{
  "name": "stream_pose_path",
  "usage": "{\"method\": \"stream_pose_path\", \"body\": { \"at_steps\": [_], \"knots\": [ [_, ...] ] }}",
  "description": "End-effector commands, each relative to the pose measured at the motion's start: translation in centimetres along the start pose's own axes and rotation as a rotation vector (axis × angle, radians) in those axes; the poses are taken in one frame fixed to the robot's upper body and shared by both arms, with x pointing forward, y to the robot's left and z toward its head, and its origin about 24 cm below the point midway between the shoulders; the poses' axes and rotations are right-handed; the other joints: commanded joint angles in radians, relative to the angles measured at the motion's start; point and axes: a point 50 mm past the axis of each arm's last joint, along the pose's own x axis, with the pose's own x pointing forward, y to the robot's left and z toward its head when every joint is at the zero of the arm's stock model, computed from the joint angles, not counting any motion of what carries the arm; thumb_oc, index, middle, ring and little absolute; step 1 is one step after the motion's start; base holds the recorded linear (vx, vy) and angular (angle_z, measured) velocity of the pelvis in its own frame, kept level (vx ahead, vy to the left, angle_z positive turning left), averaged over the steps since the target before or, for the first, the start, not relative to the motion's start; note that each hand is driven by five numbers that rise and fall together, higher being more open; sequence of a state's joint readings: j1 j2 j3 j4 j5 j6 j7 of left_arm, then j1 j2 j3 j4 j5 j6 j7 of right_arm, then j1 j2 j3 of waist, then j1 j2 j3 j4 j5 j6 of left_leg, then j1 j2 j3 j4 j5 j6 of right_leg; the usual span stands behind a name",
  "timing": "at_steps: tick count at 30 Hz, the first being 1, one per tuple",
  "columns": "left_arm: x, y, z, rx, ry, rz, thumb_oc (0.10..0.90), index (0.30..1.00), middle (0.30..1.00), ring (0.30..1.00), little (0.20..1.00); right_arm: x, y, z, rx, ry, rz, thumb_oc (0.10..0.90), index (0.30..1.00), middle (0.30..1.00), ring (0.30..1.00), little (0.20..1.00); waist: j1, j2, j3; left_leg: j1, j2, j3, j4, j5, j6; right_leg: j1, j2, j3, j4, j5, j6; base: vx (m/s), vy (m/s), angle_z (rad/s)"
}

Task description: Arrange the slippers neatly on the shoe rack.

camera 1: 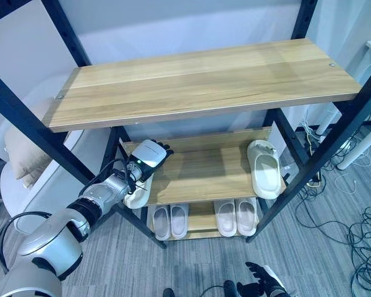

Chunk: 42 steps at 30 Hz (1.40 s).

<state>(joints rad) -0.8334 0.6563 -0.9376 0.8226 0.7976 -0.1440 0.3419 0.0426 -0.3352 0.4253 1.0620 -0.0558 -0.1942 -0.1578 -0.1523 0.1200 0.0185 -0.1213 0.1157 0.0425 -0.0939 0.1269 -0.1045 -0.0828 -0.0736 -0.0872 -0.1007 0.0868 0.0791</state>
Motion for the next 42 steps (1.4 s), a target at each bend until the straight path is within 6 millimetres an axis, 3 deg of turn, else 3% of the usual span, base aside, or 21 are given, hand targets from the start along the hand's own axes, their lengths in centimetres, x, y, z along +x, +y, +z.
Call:
{"method": "stream_pose_path", "body": {
  "at_steps": [1, 11, 18, 25, 35, 42],
  "knots": [
    [1.2, 9.6, -7.8, 0.121, 0.291, 0.293, 0.8, 0.9, 0.9, 0.9, 0.9, -0.7, 0.2, -2.2, -0.043, 0.072, 0.029, 0.8, 0.9, 0.9, 0.9, 0.9, 0.014, 0.023, 0.015, 0.024, -0.028, 0.044, 0.007, -0.103, 0.009, 0.005, 0.003, -0.046, 0.013, -0.15, 0.057, 0.0, 0.0, 0.0],
    [1.1, 10.3, -8.1, 0.068, 0.307, 0.322, 0.8, 0.9, 0.9, 0.9, 0.9, -0.7, 0.3, -2.1, -0.04, 0.072, 0.031, 0.8, 0.9, 0.9, 0.9, 0.9, 0.018, 0.016, 0.016, 0.022, -0.028, 0.044, 0.007, -0.102, 0.008, 0.002, 0.001, -0.053, 0.013, -0.148, 0.058, 0.0, 0.0, 0.0],
    [0.9, 11.0, -7.2, 0.009, 0.248, 0.373, 0.8, 0.9, 0.9, 0.9, 0.9, -0.7, 0.4, -2.1, -0.031, 0.076, 0.032, 0.8, 0.9, 0.9, 0.9, 0.9, 0.025, 0.013, 0.013, 0.033, -0.031, 0.039, 0.007, -0.104, 0.01, 0.019, 0.003, -0.059, 0.013, -0.155, 0.053, 0.0, 0.0, 0.0],
    [0.8, 12.9, -6.5, -0.003, 0.192, 0.448, 0.8, 0.9, 0.9, 0.9, 0.9, -0.8, 0.6, -2.2, -0.019, 0.085, 0.035, 0.8, 0.9, 0.9, 0.9, 0.9, 0.029, 0.012, 0.016, 0.039, -0.034, 0.033, 0.007, -0.106, 0.011, 0.027, 0.0, -0.063, 0.013, -0.16, 0.052, 0.01, 0.002, 0.07],
    [1.1, 13.3, -6.7, 0.117, 0.196, 0.418, 0.8, 0.9, 0.9, 0.9, 0.9, -0.7, 0.5, -2.2, -0.026, 0.087, 0.04, 0.8, 0.9, 0.9, 0.9, 0.9, 0.027, 0.016, 0.016, 0.04, -0.037, 0.033, 0.007, -0.109, 0.013, 0.026, -0.002, -0.063, 0.013, -0.157, 0.056, 0.0, 0.001, 0.01],
    [1.6, 12.1, -6.6, 0.164, 0.194, 0.335, 0.8, 0.9, 0.9, 0.9, 0.9, -0.7, 0.4, -2.3, -0.038, 0.09, 0.042, 0.8, 0.9, 0.9, 0.9, 0.9, 0.022, 0.018, 0.016, 0.04, -0.035, 0.038, 0.007, -0.111, 0.013, 0.024, -0.002, -0.059, 0.013, -0.156, 0.057, 0.0, 0.0, 0.0]
  ]
}}
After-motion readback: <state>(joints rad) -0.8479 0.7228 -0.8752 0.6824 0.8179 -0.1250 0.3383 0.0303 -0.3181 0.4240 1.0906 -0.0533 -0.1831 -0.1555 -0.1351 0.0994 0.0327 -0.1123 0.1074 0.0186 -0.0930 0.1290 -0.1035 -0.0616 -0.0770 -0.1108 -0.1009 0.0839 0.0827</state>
